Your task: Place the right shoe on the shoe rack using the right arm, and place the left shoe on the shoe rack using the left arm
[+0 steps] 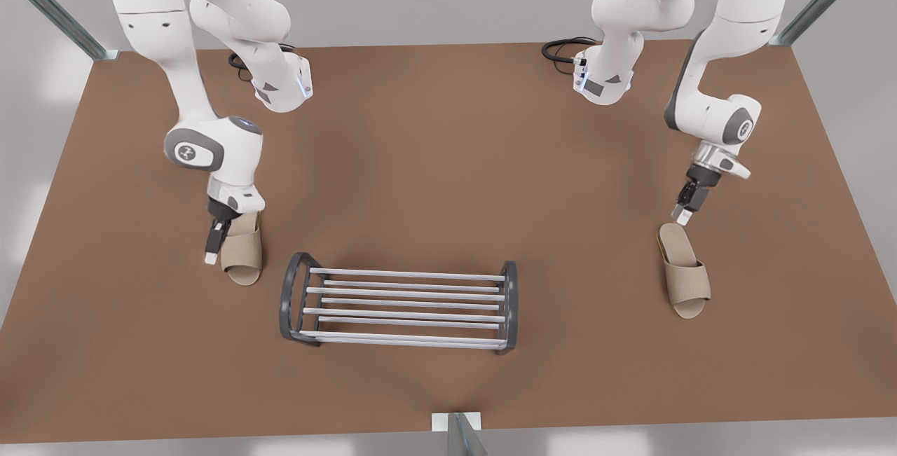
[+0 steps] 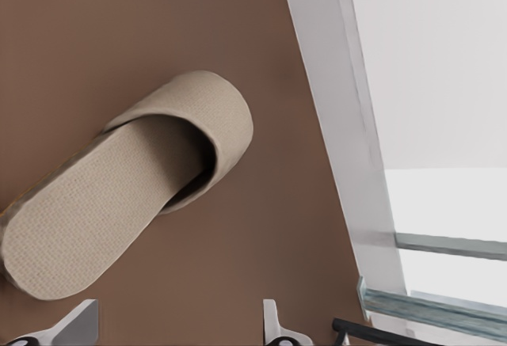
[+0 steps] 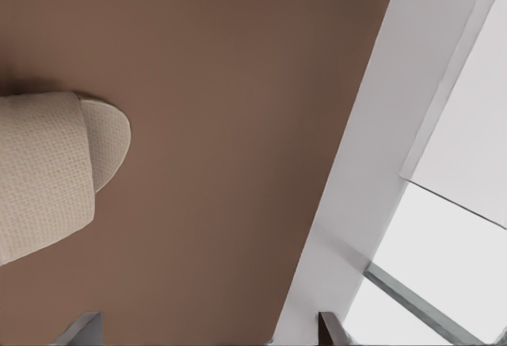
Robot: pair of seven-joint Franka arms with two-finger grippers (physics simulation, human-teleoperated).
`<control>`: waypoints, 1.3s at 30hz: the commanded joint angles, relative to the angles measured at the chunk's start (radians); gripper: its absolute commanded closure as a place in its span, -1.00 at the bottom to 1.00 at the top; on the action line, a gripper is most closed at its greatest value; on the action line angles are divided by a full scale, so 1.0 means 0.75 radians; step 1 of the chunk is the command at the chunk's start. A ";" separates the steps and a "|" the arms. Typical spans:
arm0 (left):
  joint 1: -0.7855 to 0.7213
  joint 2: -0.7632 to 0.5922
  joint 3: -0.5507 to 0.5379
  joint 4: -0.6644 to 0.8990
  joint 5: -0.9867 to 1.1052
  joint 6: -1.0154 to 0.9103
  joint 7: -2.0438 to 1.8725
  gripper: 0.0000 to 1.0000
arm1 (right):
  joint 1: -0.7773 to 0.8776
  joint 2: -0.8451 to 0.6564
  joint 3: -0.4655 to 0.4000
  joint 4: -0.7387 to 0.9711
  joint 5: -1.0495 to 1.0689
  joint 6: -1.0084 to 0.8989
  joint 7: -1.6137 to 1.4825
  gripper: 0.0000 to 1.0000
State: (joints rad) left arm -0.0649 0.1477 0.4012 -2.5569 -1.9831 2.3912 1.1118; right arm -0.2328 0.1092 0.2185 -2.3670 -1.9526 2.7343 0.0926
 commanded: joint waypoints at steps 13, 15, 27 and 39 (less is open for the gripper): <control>0.003 0.222 -0.032 0.129 -0.653 -0.079 0.984 -1.00 | 0.022 -0.015 0.003 -0.292 -0.698 -0.066 1.130 -1.00; 0.003 0.265 -0.046 0.194 -0.655 -0.079 0.945 -1.00 | 0.028 -0.017 0.003 -0.319 -0.722 -0.134 1.134 -1.00; 0.009 0.431 -0.146 0.409 -0.749 -0.073 0.870 -1.00 | 0.010 0.059 0.001 -0.337 -0.920 -0.281 1.134 -1.00; 0.019 0.492 -0.167 0.507 -0.749 -0.057 0.784 -1.00 | 0.016 0.180 0.001 -0.319 -1.086 -0.572 1.134 -1.00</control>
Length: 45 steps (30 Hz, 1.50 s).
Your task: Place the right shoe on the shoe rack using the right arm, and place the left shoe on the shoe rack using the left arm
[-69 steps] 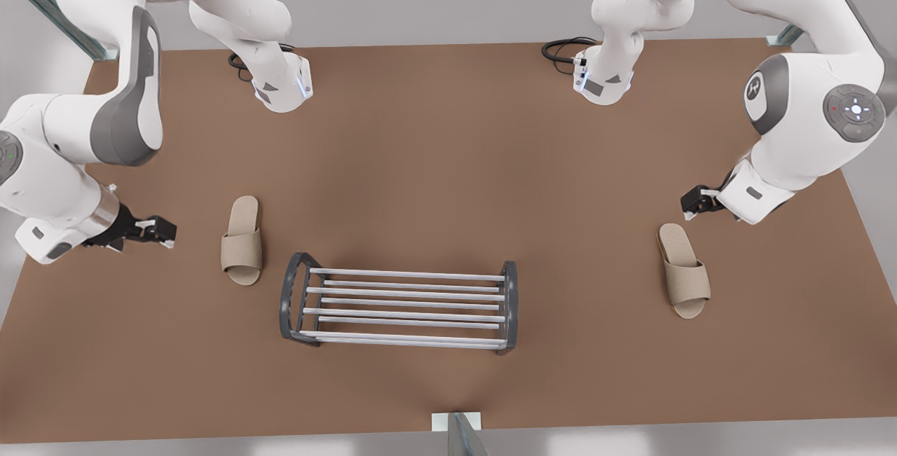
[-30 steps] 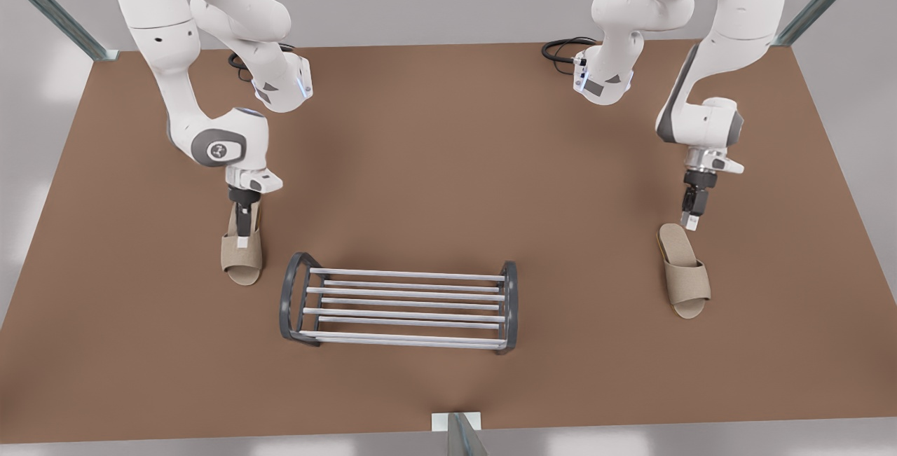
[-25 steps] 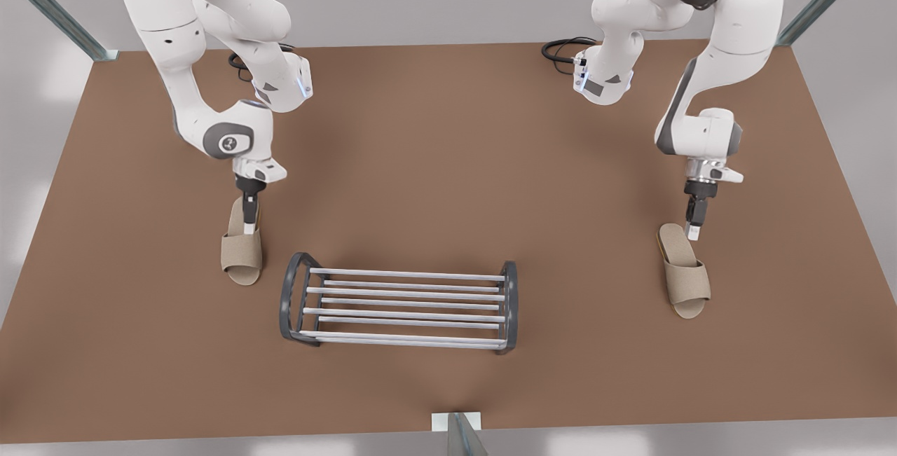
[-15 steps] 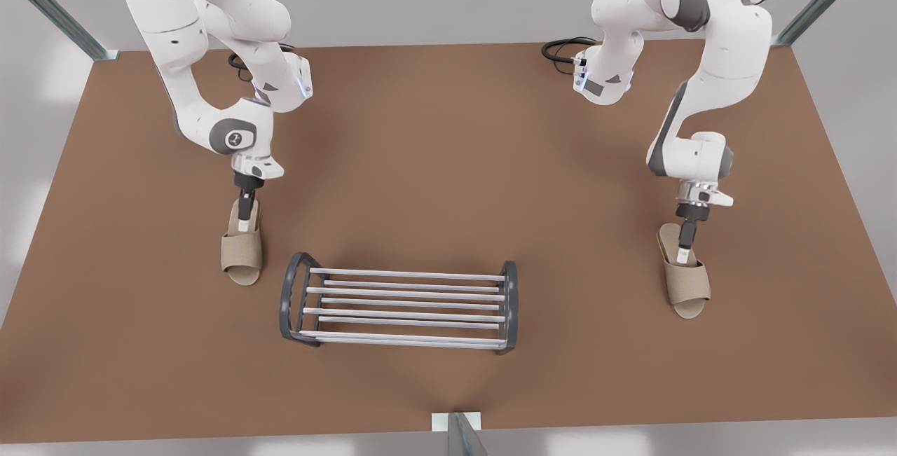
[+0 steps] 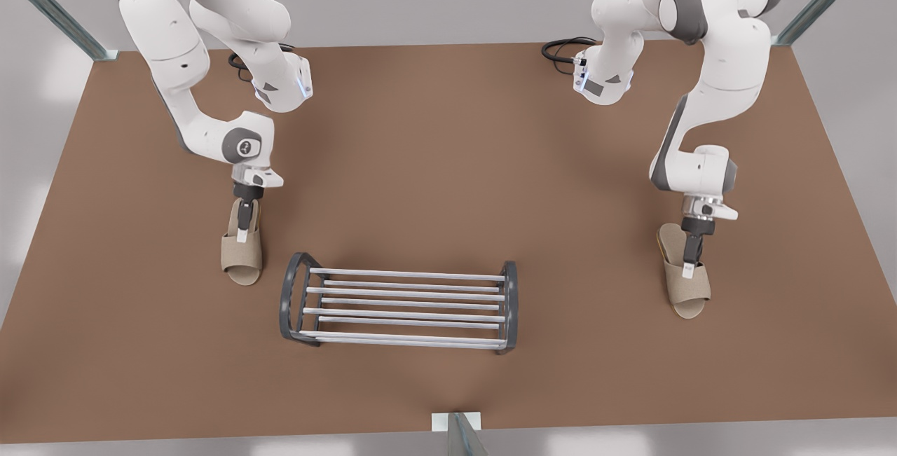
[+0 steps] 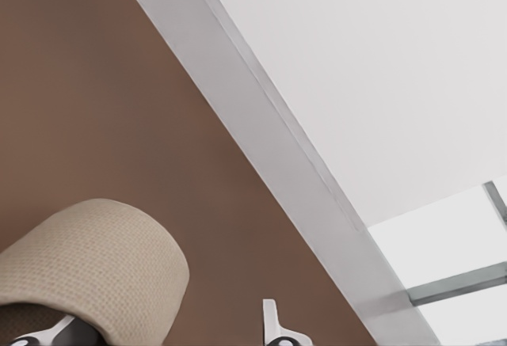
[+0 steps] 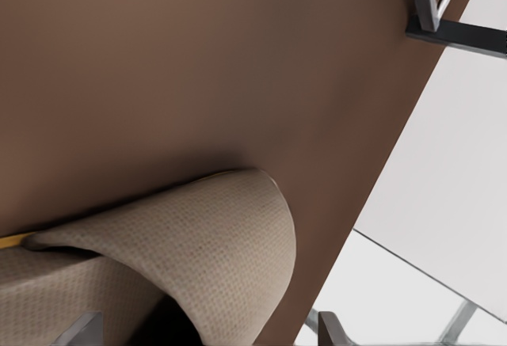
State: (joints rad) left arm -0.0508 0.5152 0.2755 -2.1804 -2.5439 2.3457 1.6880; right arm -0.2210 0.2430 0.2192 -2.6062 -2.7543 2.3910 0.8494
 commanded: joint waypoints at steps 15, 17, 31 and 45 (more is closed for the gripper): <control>0.006 0.035 -0.028 0.040 0.011 0.004 -0.058 -0.22 | -0.010 0.048 -0.002 0.002 -0.115 -0.222 0.199 -1.00; 0.006 0.035 -0.028 0.040 0.013 0.004 -0.058 -0.12 | -0.010 0.050 -0.004 0.004 -0.124 -0.218 0.199 -1.00; 0.002 -0.018 -0.101 0.125 0.017 0.151 -0.064 0.46 | -0.014 0.058 -0.010 0.008 -0.144 -0.210 0.269 -0.20; -0.014 -0.411 -0.697 0.569 0.017 1.282 -0.414 0.57 | -0.014 0.056 -0.012 0.012 -0.144 -0.204 0.269 0.31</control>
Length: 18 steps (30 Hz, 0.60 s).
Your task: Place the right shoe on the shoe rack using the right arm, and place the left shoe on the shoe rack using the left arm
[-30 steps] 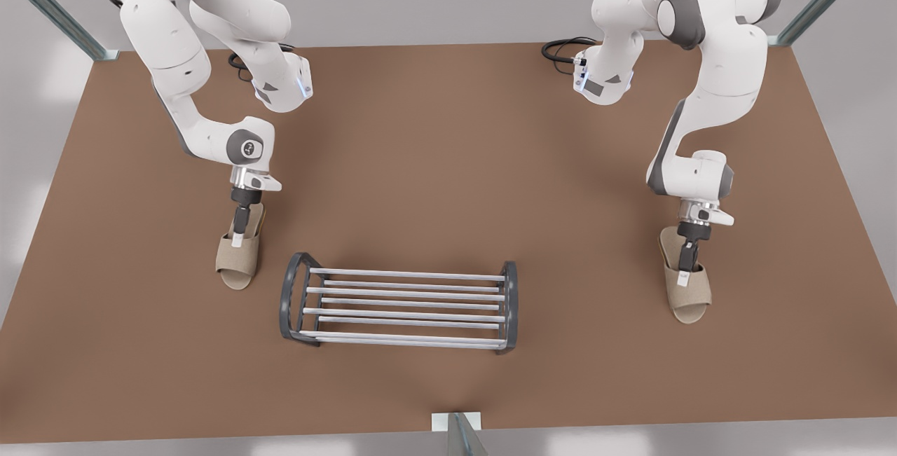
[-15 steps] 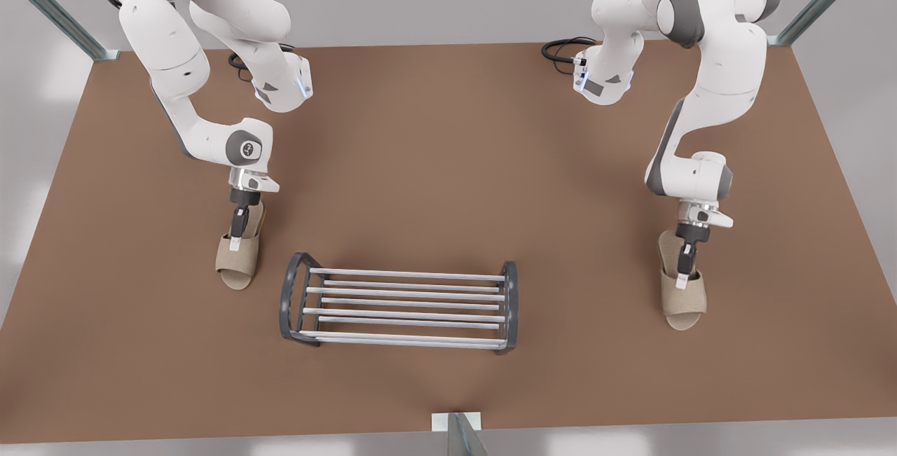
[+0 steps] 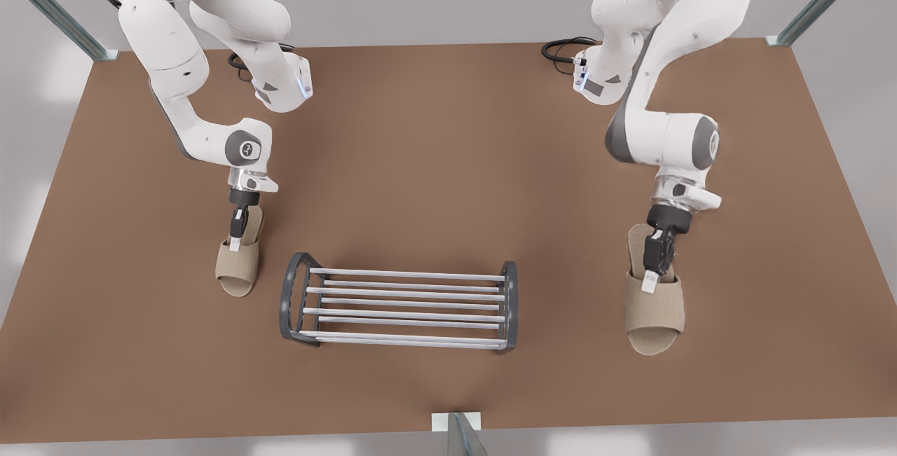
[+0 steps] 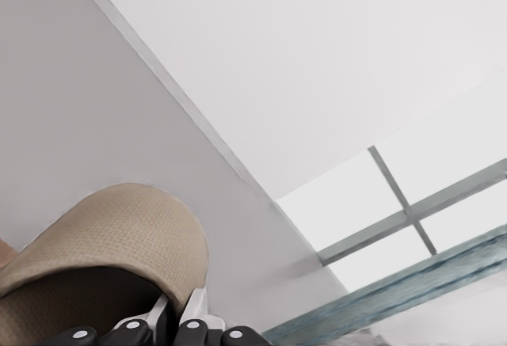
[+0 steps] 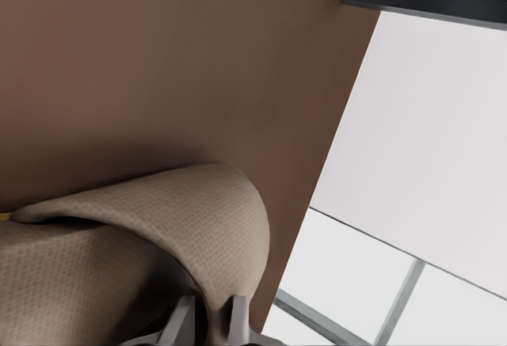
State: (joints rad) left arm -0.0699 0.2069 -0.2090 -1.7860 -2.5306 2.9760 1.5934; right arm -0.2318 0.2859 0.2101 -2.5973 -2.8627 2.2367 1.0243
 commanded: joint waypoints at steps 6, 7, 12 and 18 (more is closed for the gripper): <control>-0.117 0.072 -0.186 0.260 -0.013 0.634 -0.394 0.57 | 0.000 -0.029 0.000 0.002 0.000 0.018 0.031 0.37; -0.177 0.121 -0.188 0.354 -0.013 0.683 -0.425 0.57 | 0.002 -0.038 0.000 0.009 0.000 0.030 0.029 0.39; -0.326 0.135 -0.188 0.430 -0.015 0.683 -0.511 0.57 | 0.008 -0.132 0.000 0.027 -0.002 0.108 -0.004 0.57; -0.567 0.354 -0.180 0.720 -0.019 0.681 -0.590 0.57 | 0.025 -0.410 0.006 0.193 0.017 0.497 0.029 0.57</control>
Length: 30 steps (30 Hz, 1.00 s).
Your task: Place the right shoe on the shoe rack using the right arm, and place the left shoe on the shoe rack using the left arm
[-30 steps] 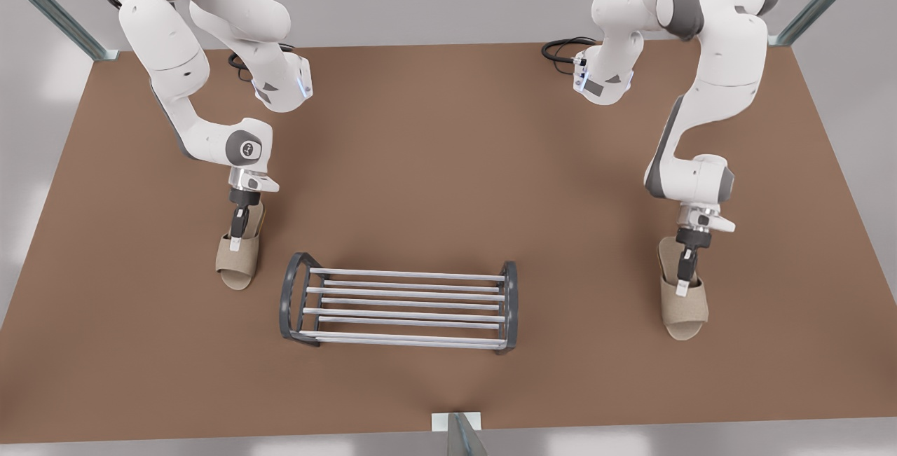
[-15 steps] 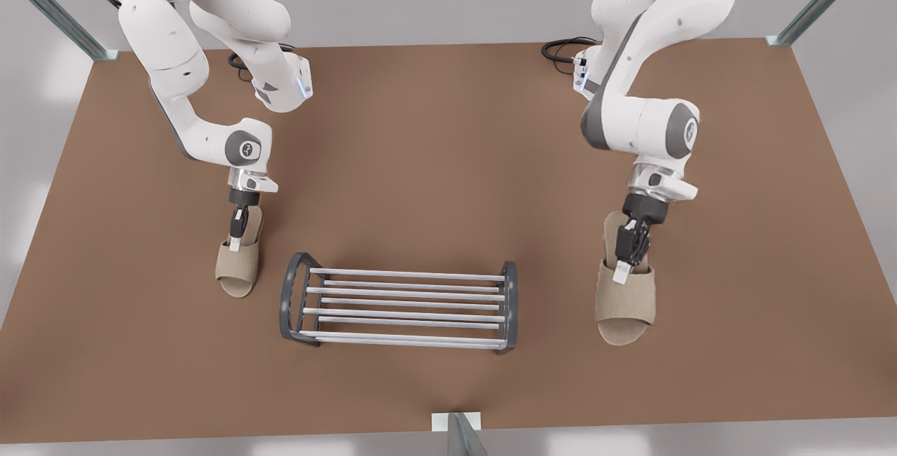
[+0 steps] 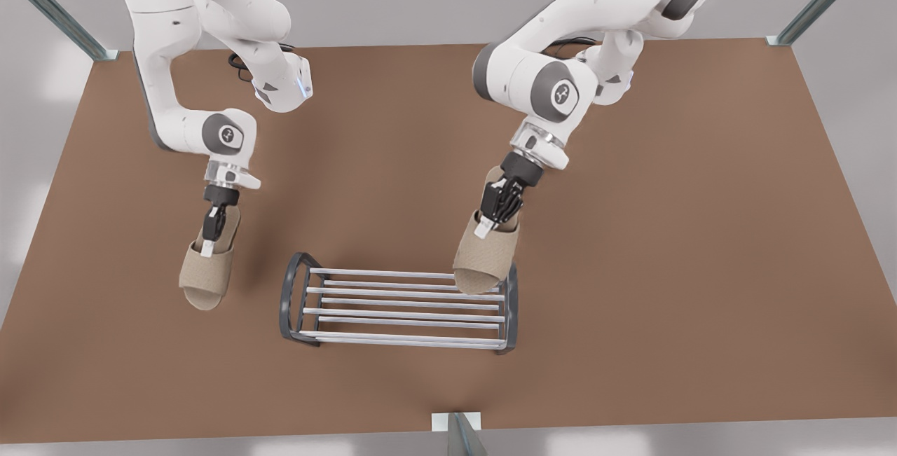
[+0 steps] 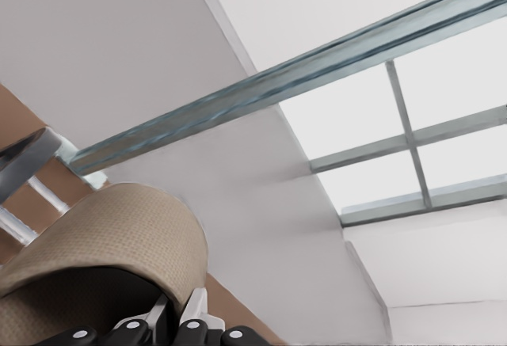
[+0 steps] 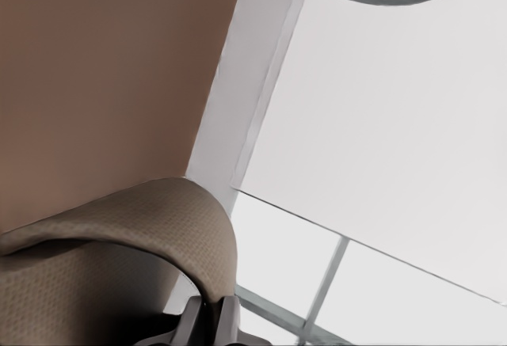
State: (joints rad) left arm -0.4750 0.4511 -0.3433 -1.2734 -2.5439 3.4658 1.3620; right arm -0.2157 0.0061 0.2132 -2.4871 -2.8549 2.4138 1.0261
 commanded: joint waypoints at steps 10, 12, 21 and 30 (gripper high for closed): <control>-0.175 0.462 0.225 0.397 0.011 -0.140 -0.288 0.57 | 0.079 -0.137 0.010 0.287 0.145 0.661 0.258 0.57; -0.175 0.495 0.245 0.401 0.011 -0.181 -0.288 0.57 | 0.079 -0.137 0.016 0.305 0.170 0.686 0.258 0.57; -0.175 0.540 0.284 0.424 0.033 -0.195 -0.276 -1.00 | 0.116 -0.102 0.047 0.496 0.252 0.848 0.256 0.57; -0.175 0.401 0.292 0.221 0.074 -0.099 -0.268 -1.00 | 0.208 0.004 0.049 0.647 0.313 0.848 0.254 0.57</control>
State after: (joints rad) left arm -0.6059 0.7759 -0.1244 -1.0807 -2.4995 3.3428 1.1921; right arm -0.0722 0.0020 0.2598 -2.0146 -2.6318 3.0427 1.1778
